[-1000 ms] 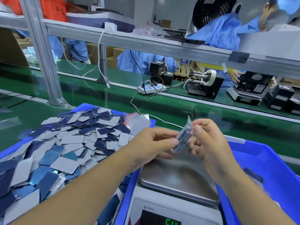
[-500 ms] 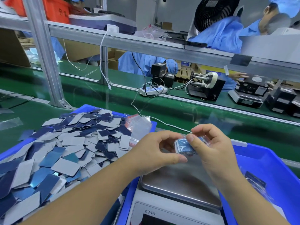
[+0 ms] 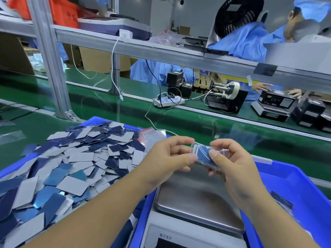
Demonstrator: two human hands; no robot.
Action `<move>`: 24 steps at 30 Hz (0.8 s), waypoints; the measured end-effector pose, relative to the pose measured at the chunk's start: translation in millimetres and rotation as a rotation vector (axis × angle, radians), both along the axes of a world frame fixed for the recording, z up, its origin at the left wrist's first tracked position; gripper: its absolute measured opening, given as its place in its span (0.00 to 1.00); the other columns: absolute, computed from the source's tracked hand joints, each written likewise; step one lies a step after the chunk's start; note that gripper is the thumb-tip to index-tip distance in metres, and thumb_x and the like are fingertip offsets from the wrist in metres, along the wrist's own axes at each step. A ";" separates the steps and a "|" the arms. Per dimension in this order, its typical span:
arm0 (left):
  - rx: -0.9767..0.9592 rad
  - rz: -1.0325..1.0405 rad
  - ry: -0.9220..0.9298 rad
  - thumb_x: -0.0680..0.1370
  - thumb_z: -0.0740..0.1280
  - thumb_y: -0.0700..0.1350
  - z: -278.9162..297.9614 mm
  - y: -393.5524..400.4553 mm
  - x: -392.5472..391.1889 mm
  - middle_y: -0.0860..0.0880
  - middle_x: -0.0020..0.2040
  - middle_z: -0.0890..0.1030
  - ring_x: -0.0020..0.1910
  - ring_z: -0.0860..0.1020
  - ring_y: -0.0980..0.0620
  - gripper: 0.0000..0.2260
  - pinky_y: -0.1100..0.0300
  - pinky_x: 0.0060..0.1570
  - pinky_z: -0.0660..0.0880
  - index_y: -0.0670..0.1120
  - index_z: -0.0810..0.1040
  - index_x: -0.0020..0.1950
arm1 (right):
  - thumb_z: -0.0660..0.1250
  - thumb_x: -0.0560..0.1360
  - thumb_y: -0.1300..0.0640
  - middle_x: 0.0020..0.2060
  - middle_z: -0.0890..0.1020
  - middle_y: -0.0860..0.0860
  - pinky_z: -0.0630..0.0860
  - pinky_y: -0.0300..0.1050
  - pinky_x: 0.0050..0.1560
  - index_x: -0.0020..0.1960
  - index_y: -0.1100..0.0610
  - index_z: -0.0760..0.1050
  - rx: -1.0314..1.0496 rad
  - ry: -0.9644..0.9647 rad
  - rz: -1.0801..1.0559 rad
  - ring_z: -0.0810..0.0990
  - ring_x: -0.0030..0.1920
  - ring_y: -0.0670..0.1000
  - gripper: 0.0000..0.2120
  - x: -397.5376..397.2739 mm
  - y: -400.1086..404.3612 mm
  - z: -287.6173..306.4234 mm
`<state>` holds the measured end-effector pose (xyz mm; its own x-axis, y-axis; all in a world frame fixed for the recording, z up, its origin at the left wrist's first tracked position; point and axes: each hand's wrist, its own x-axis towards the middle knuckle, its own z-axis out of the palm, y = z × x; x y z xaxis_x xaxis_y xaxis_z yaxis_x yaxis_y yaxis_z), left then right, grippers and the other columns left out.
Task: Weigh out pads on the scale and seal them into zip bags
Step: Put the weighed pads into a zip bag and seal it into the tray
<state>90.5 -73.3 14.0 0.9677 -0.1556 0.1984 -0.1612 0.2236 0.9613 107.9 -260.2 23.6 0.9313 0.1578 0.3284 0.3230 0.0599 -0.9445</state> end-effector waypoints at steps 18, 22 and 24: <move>0.094 -0.004 -0.051 0.71 0.71 0.40 3.4 -2.5 -5.2 0.52 0.44 0.85 0.43 0.81 0.56 0.11 0.62 0.42 0.78 0.54 0.86 0.48 | 0.72 0.70 0.56 0.43 0.84 0.50 0.79 0.51 0.40 0.48 0.44 0.80 -0.285 -0.232 0.032 0.81 0.42 0.50 0.10 0.6 -2.9 -8.4; 0.185 0.004 -0.087 0.74 0.70 0.36 3.2 -1.0 -4.7 0.57 0.39 0.83 0.39 0.79 0.59 0.13 0.63 0.40 0.78 0.55 0.85 0.47 | 0.71 0.70 0.54 0.40 0.82 0.50 0.77 0.44 0.41 0.48 0.43 0.81 -0.377 -0.250 0.018 0.78 0.40 0.52 0.09 2.2 -1.2 -11.0; 0.202 0.018 -0.094 0.77 0.69 0.34 2.7 0.1 -4.3 0.60 0.36 0.82 0.37 0.79 0.61 0.12 0.63 0.40 0.78 0.51 0.84 0.49 | 0.71 0.71 0.52 0.38 0.81 0.53 0.78 0.44 0.36 0.48 0.42 0.81 -0.379 -0.242 0.010 0.76 0.38 0.57 0.08 1.2 -0.2 -10.4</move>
<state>86.3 -73.2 16.7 0.9495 -0.1838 0.2543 -0.2542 0.0246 0.9668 109.1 -260.4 13.2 0.8324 0.3172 0.4544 0.5388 -0.2714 -0.7975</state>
